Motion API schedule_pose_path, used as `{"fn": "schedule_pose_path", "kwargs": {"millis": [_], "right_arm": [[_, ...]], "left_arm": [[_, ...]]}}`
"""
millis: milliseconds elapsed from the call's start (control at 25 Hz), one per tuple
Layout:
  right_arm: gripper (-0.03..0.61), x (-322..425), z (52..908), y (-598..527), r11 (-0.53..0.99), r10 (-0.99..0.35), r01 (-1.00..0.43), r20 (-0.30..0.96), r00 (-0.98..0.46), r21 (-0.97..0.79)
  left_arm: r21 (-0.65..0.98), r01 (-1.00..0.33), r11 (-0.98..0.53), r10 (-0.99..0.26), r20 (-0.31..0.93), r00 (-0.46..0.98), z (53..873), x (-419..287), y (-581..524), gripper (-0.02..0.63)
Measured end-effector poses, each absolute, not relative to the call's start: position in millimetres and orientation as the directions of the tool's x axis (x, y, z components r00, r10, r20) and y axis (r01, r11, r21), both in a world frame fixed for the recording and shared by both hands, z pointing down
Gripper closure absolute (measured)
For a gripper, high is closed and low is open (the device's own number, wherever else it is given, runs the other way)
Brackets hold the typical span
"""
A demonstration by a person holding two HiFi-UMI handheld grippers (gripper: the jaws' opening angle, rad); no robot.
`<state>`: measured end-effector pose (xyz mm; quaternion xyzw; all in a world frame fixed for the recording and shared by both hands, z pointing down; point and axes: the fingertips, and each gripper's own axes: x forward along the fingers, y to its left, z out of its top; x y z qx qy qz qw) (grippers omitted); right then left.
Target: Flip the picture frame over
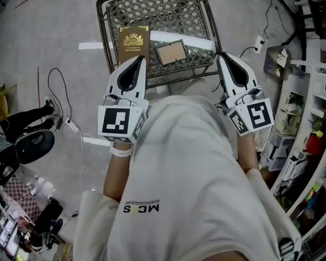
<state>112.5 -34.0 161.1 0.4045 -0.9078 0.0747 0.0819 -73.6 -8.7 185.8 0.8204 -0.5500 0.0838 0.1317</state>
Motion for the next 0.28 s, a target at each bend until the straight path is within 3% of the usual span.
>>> {"fn": "schedule_pose_path", "kwargs": {"millis": [280], "right_arm": [[0.555,112.4,162.8,-33.3,0.657,-0.726,-0.751,0.213,-0.654,-0.065]], "left_arm": [[0.126,-0.923,-0.365,-0.879,0.28,0.386,188.1,-74.6,-9.4,0.594]]}}
